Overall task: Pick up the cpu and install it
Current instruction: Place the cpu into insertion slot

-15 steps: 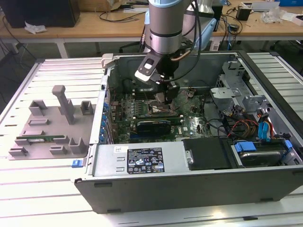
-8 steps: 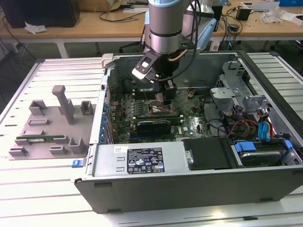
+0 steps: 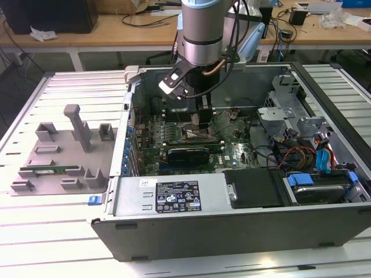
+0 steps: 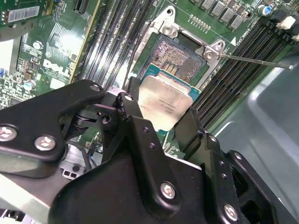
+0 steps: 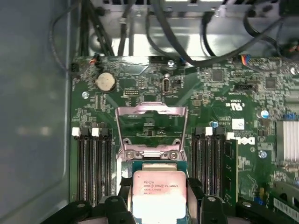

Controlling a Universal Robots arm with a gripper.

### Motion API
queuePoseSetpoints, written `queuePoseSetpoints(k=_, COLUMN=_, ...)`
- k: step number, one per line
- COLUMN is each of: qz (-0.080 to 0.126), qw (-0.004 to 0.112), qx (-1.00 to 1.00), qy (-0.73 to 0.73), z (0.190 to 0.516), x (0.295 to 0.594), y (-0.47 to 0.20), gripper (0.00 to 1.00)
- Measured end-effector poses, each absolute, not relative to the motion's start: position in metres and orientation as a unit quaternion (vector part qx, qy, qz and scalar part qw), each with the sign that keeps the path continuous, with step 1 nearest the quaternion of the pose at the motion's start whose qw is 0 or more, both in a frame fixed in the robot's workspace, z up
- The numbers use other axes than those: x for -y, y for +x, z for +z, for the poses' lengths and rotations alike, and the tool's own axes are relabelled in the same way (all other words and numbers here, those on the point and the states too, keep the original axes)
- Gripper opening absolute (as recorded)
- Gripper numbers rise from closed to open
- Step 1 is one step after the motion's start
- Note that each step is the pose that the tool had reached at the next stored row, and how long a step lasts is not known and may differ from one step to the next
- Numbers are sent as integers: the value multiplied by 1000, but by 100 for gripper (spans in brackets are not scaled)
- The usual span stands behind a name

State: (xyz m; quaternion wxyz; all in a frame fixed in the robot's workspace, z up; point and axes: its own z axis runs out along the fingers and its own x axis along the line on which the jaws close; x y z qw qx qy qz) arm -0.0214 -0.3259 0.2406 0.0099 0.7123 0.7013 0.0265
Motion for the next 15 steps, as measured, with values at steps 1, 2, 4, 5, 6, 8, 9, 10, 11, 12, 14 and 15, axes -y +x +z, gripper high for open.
queuePoseSetpoints(k=1, qz=26, qw=10, qx=-701, qy=712, z=241, x=326, y=-21, gripper=55)
queuePoseSetpoints(k=2, qz=26, qw=10, qx=-701, qy=713, z=241, x=326, y=-21, gripper=55)
queuePoseSetpoints(k=4, qz=25, qw=11, qx=-710, qy=704, z=240, x=326, y=-21, gripper=55)
queuePoseSetpoints(k=5, qz=25, qw=11, qx=-715, qy=699, z=239, x=326, y=-21, gripper=55)
queuePoseSetpoints(k=6, qz=24, qw=12, qx=-722, qy=692, z=238, x=326, y=-21, gripper=55)
queuePoseSetpoints(k=8, qz=23, qw=12, qx=-731, qy=682, z=236, x=326, y=-22, gripper=55)
queuePoseSetpoints(k=9, qz=23, qw=13, qx=-734, qy=679, z=235, x=326, y=-23, gripper=55)
queuePoseSetpoints(k=10, qz=22, qw=13, qx=-735, qy=677, z=233, x=326, y=-24, gripper=55)
queuePoseSetpoints(k=11, qz=22, qw=13, qx=-736, qy=676, z=233, x=326, y=-24, gripper=55)
queuePoseSetpoints(k=12, qz=22, qw=13, qx=-736, qy=676, z=233, x=326, y=-24, gripper=55)
queuePoseSetpoints(k=14, qz=22, qw=13, qx=-736, qy=676, z=232, x=326, y=-24, gripper=55)
queuePoseSetpoints(k=15, qz=22, qw=13, qx=-736, qy=676, z=232, x=326, y=-24, gripper=55)
